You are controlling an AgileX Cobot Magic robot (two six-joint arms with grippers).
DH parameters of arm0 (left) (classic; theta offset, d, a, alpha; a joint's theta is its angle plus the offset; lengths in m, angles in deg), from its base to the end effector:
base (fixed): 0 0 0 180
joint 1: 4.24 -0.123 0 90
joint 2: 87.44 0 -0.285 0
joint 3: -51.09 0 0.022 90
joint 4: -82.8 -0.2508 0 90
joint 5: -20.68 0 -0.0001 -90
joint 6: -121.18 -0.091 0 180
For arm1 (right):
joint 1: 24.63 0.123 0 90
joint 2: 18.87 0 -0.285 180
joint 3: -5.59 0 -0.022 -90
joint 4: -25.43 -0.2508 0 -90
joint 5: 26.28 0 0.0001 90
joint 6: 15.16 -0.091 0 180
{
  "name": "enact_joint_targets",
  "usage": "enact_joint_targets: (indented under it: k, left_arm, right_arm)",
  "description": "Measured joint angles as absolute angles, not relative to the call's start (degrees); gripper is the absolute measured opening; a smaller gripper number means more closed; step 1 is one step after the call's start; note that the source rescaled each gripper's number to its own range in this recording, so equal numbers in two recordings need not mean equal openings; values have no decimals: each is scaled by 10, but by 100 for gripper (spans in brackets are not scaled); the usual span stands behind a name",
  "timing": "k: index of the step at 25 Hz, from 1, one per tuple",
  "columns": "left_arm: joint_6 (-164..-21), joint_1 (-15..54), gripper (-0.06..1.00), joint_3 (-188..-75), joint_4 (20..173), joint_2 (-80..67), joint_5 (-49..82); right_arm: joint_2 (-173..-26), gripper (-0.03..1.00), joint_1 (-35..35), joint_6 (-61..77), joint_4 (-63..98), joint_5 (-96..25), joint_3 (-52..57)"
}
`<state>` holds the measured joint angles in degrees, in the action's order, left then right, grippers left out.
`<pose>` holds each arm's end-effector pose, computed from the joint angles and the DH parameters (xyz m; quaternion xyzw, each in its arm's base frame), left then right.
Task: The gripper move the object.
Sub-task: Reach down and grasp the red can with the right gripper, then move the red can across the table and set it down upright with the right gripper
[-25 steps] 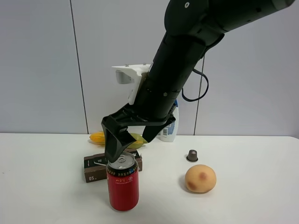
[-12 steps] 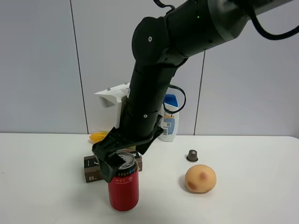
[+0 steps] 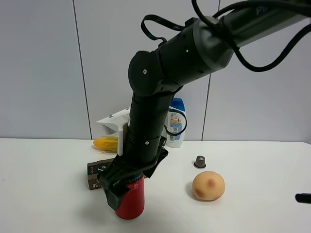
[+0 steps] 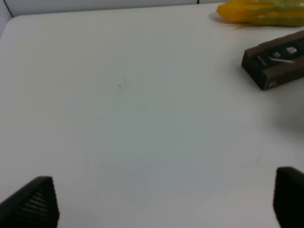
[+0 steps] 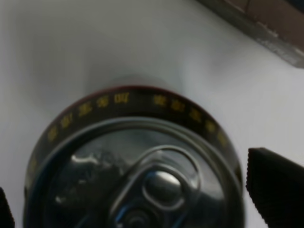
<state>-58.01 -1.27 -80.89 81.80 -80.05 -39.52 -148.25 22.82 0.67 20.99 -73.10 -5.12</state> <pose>-0.0066 0.0017 0.2807 0.0156 0.8461 -0.0089 0.5328 0.2898 0.3234 0.1543 -0.5006 0.8558 0.0646 0.1129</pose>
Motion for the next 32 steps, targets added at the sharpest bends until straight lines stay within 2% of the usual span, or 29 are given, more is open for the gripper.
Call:
enact_joint_targets:
  k: [12, 14, 17, 21, 22, 23, 32]
  left_arm:
    - [-580, -13, 100, -809, 818, -801, -395]
    - [-580, -13, 100, -809, 818, -801, -395]
    - [-580, -13, 100, -809, 818, -801, -395]
    - [-580, -13, 100, -809, 818, -801, -395]
    - [-580, -13, 100, -809, 818, -801, -395]
    - [-580, -13, 100, -809, 818, -801, -395]
    - [-580, -13, 100, -809, 818, -801, -395]
  right_arm:
    - [-1492, 100, 228, 7, 211, -679, -51]
    - [-1492, 97, 228, 7, 211, -677, -51]
    - [-1492, 76, 228, 7, 211, -677, -51]
    - [-1492, 25, 228, 7, 211, -677, -51]
    - [-1492, 10, 228, 7, 211, -679, -51]
    - [-1492, 0, 228, 7, 210, -680, -51]
    - [-1475, 0, 228, 7, 211, -693, -51]
